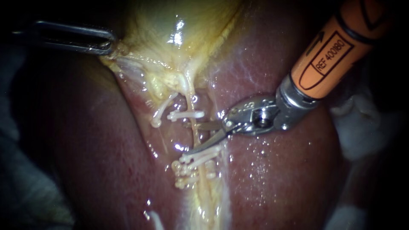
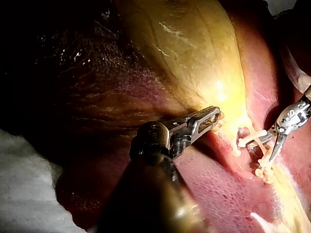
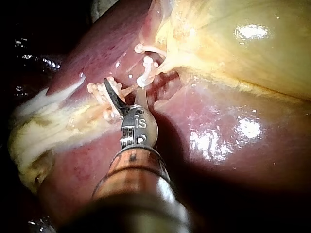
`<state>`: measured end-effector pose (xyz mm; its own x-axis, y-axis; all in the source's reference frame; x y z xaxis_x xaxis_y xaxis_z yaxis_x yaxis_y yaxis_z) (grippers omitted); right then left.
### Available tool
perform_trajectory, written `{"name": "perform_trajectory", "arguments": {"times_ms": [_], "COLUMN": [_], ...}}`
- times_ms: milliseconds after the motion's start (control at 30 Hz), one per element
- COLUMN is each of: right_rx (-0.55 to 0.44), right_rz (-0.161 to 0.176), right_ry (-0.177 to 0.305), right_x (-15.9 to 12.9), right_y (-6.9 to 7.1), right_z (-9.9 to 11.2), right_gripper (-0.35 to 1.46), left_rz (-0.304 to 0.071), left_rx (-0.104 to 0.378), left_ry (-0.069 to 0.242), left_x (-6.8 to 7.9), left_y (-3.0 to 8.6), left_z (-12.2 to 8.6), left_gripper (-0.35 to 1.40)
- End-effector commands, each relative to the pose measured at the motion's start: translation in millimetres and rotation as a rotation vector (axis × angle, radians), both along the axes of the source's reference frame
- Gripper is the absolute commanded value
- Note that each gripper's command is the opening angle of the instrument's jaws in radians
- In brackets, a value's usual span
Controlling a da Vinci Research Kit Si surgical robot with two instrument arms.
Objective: Go to the cutting position right tube
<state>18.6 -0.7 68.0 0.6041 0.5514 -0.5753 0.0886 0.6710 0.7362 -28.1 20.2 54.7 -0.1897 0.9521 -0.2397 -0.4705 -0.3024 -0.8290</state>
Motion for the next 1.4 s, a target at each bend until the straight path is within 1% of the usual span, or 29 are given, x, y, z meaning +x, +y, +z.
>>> {"name": "perform_trajectory", "arguments": {"times_ms": [33, 300, 467, 567, 767, 867, 1000, 1100, 1233, 1400], "right_rx": [0.006, 0.017, 0.023, 0.028, 0.031, 0.038, 0.056, 0.069, 0.086, 0.102], "right_rz": [0.003, -0.011, -0.018, -0.016, -0.014, -0.009, 0.006, 0.006, -0.008, 0.004], "right_ry": [0.013, 0.09, 0.127, 0.145, 0.154, 0.17, 0.212, 0.238, 0.268, 0.294], "right_x": [0.3, 2.0, 2.7, 2.9, 3.0, 2.9, 3.0, 3.2, 3.4, 3.5], "right_y": [-0.1, -1.4, -1.8, -1.8, -1.8, -1.9, -2.1, -2.1, -1.7, -1.1], "right_z": [0.2, 1.6, 2.1, 2.2, 2.2, 1.8, 0.5, -0.6, -1.8, -3.1], "right_gripper": [1.35, 1.3, 1.3, 1.3, 1.29, 1.27, 1.27, 1.27, 1.25, 1.25], "left_rz": [0.0, -0.001, -0.002, -0.002, -0.001, -0.001, -0.001, -0.001, -0.001, -0.001], "left_rx": [0.0, 0.0, 0.0, 0.0, 0.0, 0.0, 0.0, 0.0, 0.0, 0.0], "left_ry": [0.0, 0.001, 0.001, 0.001, 0.001, 0.001, 0.001, 0.001, 0.001, 0.001], "left_x": [0.0, -0.1, -0.2, -0.3, -0.3, -0.3, -0.3, -0.3, -0.3, -0.3], "left_y": [0.0, 0.0, 0.0, 0.0, 0.0, 0.0, 0.0, 0.0, 0.0, 0.0], "left_z": [0.0, 0.1, 0.1, 0.1, 0.1, 0.1, 0.1, 0.1, 0.1, 0.1], "left_gripper": [-0.35, -0.35, -0.35, -0.35, -0.35, -0.35, -0.35, -0.35, -0.35, -0.35]}}
